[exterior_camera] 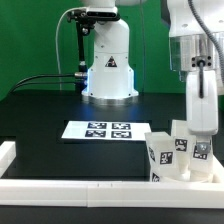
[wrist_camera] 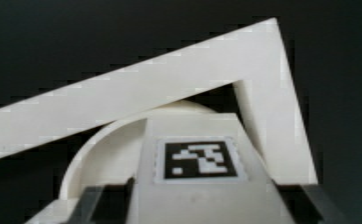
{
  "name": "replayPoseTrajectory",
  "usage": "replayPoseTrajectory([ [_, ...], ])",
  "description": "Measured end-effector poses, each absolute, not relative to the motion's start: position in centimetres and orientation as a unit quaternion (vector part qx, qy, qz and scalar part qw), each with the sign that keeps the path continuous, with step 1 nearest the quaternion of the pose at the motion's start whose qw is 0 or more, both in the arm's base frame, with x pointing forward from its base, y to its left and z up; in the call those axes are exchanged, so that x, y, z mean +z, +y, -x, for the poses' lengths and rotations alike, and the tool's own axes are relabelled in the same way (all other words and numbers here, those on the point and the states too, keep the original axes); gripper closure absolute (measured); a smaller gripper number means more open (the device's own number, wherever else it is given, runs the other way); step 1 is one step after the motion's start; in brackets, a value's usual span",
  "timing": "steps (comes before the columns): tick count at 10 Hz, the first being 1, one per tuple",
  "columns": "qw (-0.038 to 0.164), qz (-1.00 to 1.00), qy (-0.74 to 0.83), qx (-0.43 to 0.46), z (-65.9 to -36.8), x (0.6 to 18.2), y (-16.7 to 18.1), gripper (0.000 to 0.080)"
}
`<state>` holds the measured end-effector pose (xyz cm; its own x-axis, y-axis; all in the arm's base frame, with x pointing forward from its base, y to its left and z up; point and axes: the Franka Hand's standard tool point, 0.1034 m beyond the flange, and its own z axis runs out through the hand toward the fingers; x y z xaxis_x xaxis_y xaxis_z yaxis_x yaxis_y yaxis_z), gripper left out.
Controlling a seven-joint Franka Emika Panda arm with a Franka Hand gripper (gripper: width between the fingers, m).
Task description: Assemble stool
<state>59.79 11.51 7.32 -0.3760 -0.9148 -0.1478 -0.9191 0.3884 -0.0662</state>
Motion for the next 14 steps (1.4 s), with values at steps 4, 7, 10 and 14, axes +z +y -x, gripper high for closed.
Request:
replayPoseTrajectory([
  [4, 0.074, 0.587, 0.806, 0.02, -59.5, 7.3, 11.9, 0.0243],
  [7, 0.08, 0.702, 0.707, 0.028, -59.3, 9.3, 12.6, 0.0155],
  [10, 0.088, 0.781, 0.618, 0.024, -59.3, 10.5, 12.9, 0.0151],
  [14, 0.068, 0.898, 0.434, 0.007, -59.4, 10.9, 12.4, 0.0151],
])
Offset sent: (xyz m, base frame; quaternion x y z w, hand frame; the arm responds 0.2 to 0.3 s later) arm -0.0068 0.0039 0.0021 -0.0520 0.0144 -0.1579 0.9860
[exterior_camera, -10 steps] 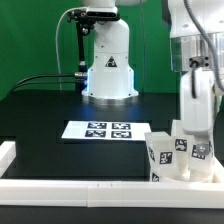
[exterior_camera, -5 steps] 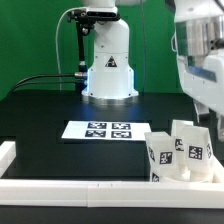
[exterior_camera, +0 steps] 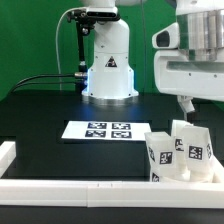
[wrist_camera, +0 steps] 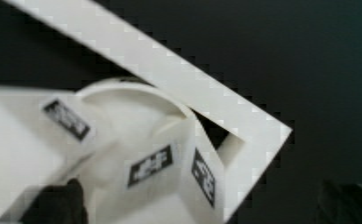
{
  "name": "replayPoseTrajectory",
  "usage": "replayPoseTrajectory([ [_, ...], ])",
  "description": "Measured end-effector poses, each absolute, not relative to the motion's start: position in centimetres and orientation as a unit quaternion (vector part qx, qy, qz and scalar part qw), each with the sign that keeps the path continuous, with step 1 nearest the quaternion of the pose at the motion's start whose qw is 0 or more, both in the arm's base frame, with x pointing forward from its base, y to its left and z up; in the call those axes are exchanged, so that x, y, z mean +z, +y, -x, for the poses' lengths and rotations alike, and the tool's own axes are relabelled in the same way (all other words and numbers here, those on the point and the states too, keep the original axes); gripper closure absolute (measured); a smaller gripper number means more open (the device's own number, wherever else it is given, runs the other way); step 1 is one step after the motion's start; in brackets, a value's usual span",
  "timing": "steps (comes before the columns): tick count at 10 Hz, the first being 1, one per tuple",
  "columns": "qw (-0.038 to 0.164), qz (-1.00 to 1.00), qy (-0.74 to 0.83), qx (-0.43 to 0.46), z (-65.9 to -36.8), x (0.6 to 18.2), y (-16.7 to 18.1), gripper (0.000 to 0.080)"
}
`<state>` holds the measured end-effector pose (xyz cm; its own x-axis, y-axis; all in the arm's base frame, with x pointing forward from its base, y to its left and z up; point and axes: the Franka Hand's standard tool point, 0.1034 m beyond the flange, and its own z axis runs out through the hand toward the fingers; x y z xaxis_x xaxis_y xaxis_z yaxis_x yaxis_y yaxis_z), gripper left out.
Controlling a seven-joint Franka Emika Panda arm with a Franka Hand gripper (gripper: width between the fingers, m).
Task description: Assemble stool
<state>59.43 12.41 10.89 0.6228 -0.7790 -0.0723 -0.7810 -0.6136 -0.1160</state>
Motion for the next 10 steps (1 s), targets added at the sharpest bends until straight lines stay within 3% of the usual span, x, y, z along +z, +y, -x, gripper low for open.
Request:
replayPoseTrajectory([
  [2, 0.048, 0.962, 0.268, -0.002, -60.17, 11.9, 12.35, 0.0151],
  [5, 0.044, 0.984, 0.173, -0.007, -60.19, 11.76, 12.02, 0.0151],
  [6, 0.034, 0.993, 0.108, -0.012, -60.21, 11.76, 11.91, 0.0151],
  [7, 0.011, 1.0, 0.008, -0.018, -60.23, 11.73, 12.17, 0.0151],
  [10, 0.003, 0.976, -0.218, 0.02, -60.27, 11.47, 12.56, 0.0151],
])
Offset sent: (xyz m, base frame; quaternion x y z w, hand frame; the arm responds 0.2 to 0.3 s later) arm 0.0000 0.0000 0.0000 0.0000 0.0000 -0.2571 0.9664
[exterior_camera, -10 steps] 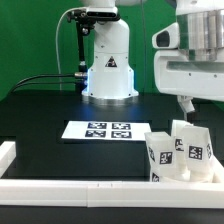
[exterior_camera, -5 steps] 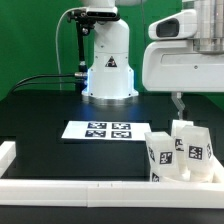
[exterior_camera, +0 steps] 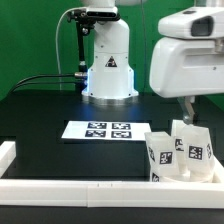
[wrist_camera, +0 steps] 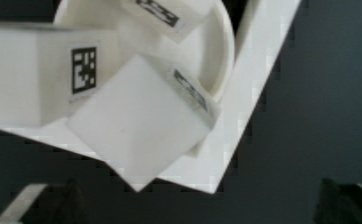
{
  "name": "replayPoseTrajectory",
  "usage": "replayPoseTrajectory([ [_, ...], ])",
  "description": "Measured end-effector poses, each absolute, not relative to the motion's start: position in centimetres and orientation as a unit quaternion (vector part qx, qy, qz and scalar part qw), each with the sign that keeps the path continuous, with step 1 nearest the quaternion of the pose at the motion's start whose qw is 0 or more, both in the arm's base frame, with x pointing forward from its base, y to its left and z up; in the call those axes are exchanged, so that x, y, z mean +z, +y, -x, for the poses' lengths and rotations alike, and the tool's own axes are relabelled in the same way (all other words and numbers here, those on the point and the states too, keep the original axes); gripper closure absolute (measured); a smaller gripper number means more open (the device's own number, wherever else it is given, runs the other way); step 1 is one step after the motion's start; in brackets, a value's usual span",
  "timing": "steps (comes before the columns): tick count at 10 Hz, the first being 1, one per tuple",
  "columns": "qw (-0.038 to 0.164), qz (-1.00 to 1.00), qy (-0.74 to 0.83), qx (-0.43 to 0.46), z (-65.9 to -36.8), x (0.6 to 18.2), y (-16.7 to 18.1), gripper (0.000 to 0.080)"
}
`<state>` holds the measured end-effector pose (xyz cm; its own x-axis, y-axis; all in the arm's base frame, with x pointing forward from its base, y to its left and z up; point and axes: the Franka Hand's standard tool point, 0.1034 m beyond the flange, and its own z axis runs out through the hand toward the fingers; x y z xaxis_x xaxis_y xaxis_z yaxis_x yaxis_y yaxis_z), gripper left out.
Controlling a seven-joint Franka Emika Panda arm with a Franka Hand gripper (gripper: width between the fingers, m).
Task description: Assemble stool
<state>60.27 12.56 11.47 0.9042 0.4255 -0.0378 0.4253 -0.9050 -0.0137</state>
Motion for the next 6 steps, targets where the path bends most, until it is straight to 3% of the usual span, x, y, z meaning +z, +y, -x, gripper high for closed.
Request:
replayPoseTrajectory([
  [4, -0.006, 0.946, -0.322, 0.021, -60.5, 11.4, 11.8, 0.0151],
  [6, -0.008, 0.924, -0.381, 0.031, -60.2, 10.2, 11.5, 0.0151],
])
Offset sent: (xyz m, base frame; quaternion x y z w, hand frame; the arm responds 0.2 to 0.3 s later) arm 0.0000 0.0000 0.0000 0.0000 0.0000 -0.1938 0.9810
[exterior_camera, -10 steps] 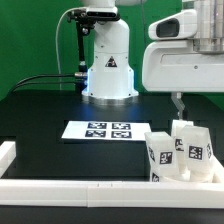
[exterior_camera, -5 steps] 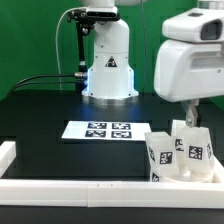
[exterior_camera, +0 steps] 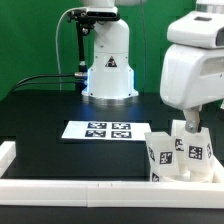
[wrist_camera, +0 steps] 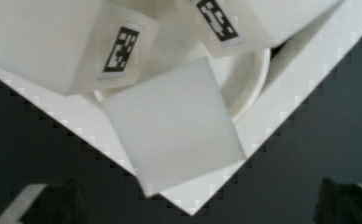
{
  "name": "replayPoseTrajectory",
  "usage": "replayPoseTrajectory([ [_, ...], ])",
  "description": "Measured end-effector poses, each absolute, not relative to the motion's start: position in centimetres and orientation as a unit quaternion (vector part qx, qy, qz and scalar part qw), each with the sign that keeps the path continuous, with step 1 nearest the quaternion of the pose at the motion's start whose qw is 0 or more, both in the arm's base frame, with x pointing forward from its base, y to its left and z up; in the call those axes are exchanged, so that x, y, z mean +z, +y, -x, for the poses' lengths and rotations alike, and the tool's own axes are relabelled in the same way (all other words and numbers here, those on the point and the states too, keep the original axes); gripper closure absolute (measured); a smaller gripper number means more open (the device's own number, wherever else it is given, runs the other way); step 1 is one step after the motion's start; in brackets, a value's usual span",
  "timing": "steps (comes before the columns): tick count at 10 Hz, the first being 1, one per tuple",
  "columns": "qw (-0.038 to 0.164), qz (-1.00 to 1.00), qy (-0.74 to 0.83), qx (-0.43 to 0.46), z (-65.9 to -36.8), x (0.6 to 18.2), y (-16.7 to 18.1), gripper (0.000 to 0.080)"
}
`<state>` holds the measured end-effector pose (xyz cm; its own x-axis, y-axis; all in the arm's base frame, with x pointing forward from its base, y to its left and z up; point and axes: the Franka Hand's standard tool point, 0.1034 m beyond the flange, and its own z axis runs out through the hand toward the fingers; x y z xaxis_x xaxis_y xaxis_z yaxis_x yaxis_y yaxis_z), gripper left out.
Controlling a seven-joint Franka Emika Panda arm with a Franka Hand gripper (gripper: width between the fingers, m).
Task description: Assemble stool
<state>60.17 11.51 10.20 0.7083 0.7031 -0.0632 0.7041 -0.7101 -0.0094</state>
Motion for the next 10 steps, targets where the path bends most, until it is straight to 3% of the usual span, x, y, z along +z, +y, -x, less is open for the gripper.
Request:
replayPoseTrajectory([
  [2, 0.009, -0.904, 0.426, -0.034, -60.19, 9.05, 10.52, 0.0151],
  [5, 0.015, -0.911, 0.412, -0.033, -60.29, 8.86, 10.25, 0.016],
  [7, 0.016, -0.923, 0.382, -0.032, -60.31, 8.9, 10.18, 0.0464],
  [10, 0.02, -0.963, 0.267, -0.03, -60.29, 8.87, 10.2, 0.0464],
])
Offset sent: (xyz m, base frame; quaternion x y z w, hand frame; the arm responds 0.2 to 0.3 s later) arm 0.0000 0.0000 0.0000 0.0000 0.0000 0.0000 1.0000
